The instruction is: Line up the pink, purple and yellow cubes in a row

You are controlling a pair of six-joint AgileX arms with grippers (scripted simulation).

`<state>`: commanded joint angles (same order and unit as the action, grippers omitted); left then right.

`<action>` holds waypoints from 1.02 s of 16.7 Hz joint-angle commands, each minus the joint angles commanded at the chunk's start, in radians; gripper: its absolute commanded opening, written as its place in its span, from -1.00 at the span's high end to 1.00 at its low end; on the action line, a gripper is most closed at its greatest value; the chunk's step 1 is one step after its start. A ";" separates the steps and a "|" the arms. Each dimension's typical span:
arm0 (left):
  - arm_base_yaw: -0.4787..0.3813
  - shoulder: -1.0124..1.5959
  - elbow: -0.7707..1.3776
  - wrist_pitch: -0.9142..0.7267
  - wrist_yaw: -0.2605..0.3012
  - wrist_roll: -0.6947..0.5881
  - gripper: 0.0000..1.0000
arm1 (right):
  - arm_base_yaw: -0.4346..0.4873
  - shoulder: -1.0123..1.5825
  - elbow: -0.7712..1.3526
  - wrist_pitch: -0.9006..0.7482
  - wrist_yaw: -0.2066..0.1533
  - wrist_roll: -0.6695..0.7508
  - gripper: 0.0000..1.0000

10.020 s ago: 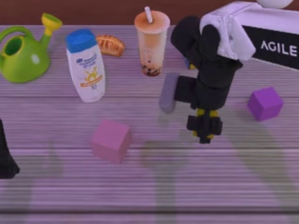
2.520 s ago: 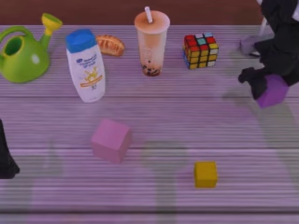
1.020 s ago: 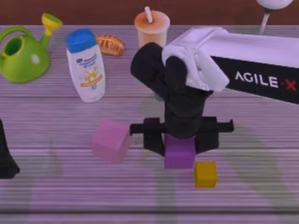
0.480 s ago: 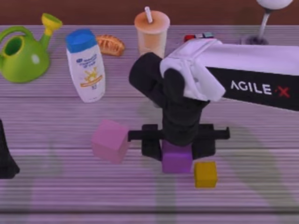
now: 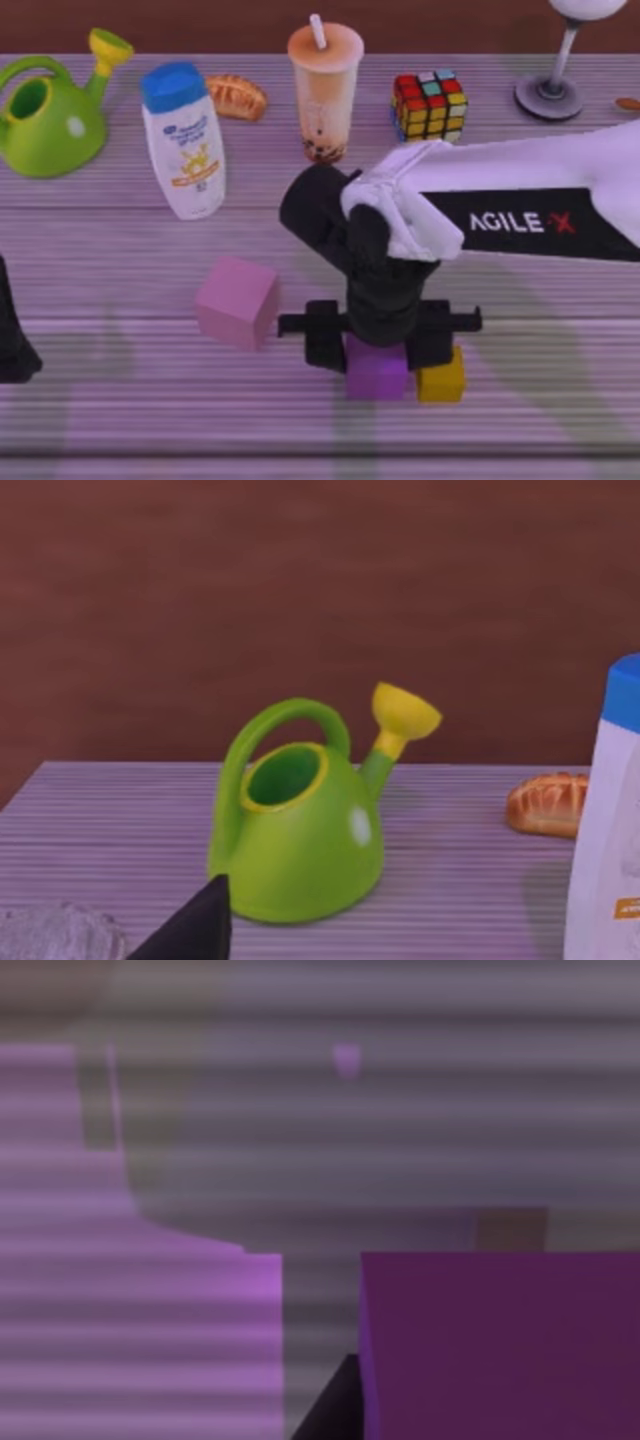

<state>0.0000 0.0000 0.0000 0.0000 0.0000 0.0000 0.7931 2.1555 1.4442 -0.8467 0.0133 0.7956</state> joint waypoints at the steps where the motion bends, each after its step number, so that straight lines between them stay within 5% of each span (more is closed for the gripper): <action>1: 0.000 0.000 0.000 0.000 0.000 0.000 -1.00 | 0.000 0.000 0.000 0.000 0.000 0.000 1.00; 14: 0.000 0.000 0.000 0.000 0.000 0.000 -1.00 | 0.000 0.000 0.000 0.000 0.000 0.000 -0.96; 17: 0.000 0.000 0.000 0.000 0.000 0.000 -1.00 | 0.000 0.000 0.000 0.000 0.000 0.000 -1.00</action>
<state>0.0000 0.0000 0.0000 0.0000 0.0000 0.0000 0.7931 2.1555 1.4442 -0.8467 0.0133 0.7956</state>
